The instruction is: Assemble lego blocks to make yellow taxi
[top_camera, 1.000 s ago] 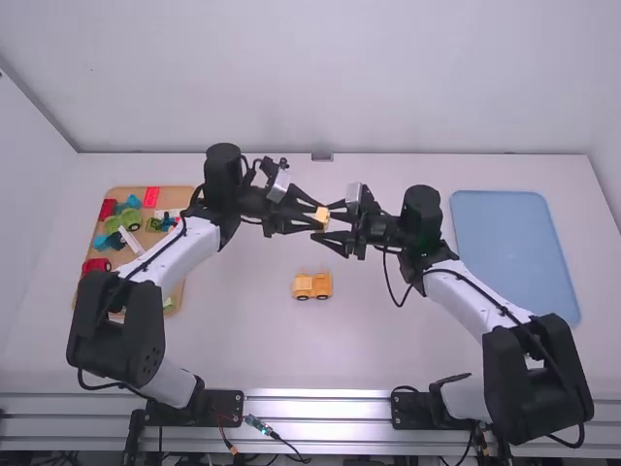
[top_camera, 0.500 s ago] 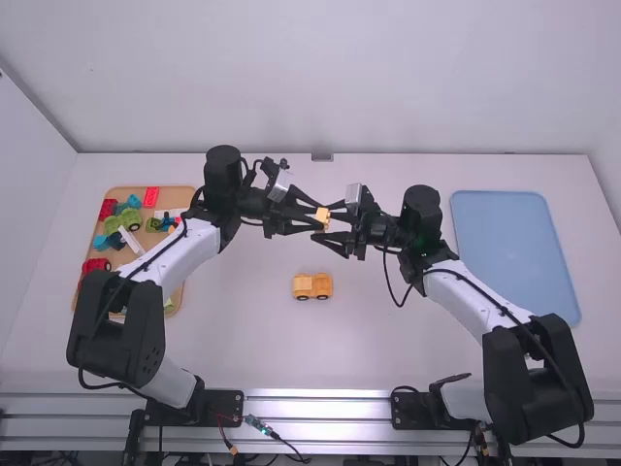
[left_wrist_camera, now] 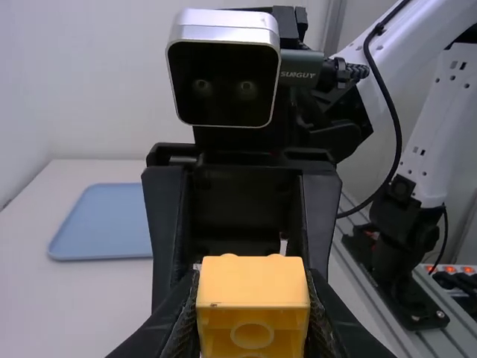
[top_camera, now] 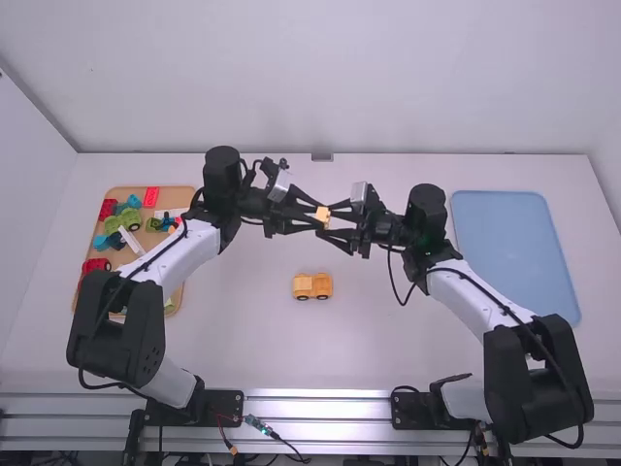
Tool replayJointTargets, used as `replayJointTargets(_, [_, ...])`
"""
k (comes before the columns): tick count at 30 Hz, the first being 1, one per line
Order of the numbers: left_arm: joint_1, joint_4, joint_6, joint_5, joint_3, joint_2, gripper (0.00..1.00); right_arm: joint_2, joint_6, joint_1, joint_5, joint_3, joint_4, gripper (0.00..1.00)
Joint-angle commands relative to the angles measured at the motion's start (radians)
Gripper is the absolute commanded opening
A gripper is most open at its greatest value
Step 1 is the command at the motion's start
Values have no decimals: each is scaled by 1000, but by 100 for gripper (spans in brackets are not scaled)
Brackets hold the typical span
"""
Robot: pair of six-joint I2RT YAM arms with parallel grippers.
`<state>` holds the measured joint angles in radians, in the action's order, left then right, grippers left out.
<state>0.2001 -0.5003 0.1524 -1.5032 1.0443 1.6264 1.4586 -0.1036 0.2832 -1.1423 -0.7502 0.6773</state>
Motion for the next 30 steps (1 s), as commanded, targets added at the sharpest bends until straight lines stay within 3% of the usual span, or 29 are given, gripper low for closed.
replayJointTargets(1, [2, -6, -7, -15, -6, -20, 2, -7, -2, 0, -10, 5, 1, 48])
replayJointTargets(11, [2, -6, -7, -15, -6, -19, 2, -7, -2, 17, -10, 5, 25, 33])
replayJointTargets(17, [2, -6, -6, -15, -6, -19, 2, -7, -2, 20, -10, 5, 18, 30])
replayJointTargets(19, [2, -6, -6, -14, -6, -19, 7, -7, -2, 18, -10, 5, 18, 30])
replayJointTargets(20, [2, -6, -6, -15, -6, -19, 18, -7, -2, 17, -12, 5, 19, 30])
replayJointTargets(21, [2, -6, -6, -14, -6, -19, 22, -7, -2, 17, -13, 5, 18, 30])
replayJointTargets(23, [2, -6, -6, -14, -6, -19, 50, -7, -2, 19, -13, 5, 16, 30])
replayJointTargets(24, [2, -6, -6, -13, -6, -19, 53, -7, -2, 20, -13, 5, 15, 30])
replayJointTargets(25, [-1, -6, -7, -1, -6, -19, 95, -7, -2, 18, -13, 5, 14, 30])
replayJointTargets(26, [-11, -14, -8, 3, -5, -20, 99, -7, -2, 15, -13, 5, 6, 30])
replayJointTargets(30, [-45, -142, -196, -3, 7, -20, 99, -7, -2, 1, 15, 5, -29, 30])
